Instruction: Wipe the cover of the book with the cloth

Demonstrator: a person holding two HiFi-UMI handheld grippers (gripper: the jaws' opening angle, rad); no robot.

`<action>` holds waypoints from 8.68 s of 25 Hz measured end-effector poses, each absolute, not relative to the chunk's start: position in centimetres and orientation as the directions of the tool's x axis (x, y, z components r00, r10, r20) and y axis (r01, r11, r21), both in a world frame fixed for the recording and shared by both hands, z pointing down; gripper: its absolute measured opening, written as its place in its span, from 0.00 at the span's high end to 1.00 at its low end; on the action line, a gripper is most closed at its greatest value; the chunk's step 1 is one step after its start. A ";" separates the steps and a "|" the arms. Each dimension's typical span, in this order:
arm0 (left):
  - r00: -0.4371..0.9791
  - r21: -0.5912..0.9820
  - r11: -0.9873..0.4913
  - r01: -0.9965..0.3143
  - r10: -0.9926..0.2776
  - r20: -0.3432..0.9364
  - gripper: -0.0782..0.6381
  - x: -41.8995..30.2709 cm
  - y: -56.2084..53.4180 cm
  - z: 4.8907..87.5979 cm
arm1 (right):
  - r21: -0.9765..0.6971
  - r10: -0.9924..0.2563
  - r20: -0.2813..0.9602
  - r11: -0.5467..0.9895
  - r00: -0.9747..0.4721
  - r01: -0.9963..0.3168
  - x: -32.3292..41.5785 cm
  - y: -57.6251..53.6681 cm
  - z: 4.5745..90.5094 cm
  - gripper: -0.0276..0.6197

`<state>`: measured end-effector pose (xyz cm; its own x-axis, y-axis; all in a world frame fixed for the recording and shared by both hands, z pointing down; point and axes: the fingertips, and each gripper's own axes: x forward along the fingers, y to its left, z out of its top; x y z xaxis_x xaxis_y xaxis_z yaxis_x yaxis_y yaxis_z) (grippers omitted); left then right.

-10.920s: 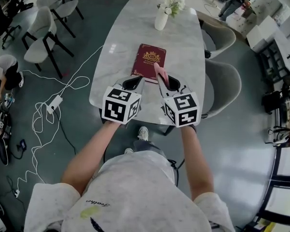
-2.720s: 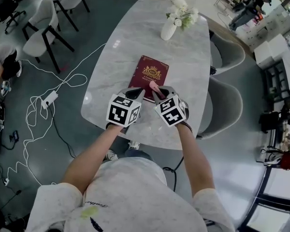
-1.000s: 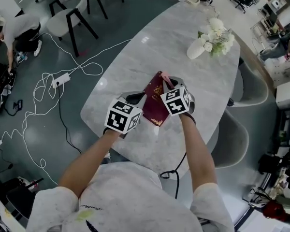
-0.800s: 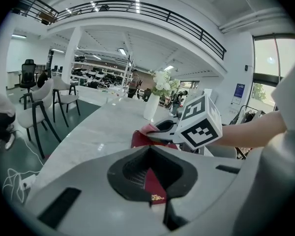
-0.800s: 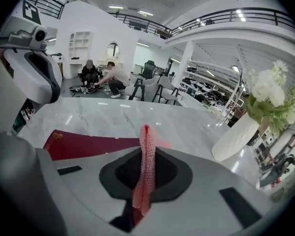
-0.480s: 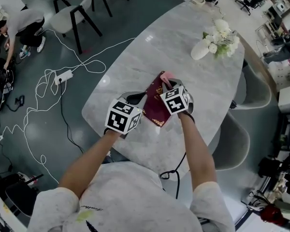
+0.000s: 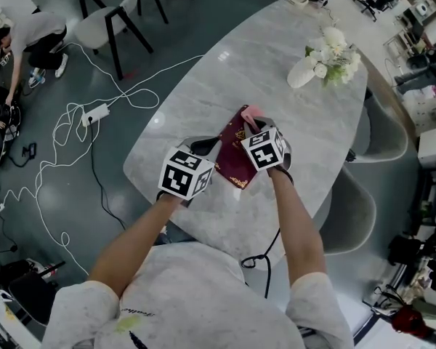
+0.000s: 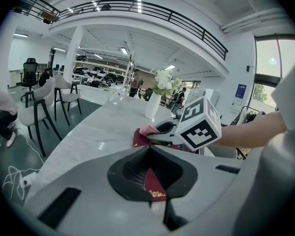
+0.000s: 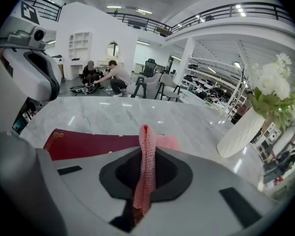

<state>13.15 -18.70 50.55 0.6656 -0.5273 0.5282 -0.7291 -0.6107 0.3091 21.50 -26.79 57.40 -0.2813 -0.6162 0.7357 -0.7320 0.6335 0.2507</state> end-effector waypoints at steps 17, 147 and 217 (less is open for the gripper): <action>0.673 0.306 -0.622 -0.721 -0.523 0.523 0.88 12.6 -18.4 50.2 | 0.257 -0.621 0.736 0.627 -0.272 -0.736 21.1 -26.0 57.4 0.93; 0.757 0.314 -0.710 -0.630 -0.471 0.454 0.88 6.5 -11.2 47.3 | 0.246 -0.561 0.793 0.652 -0.237 -0.717 12.0 -14.2 57.3 0.93; 0.846 0.366 -0.789 -0.493 -0.337 0.413 0.88 5.7 -16.5 48.7 | 0.422 -0.629 0.773 0.607 -0.083 -0.674 13.3 -21.3 49.9 0.93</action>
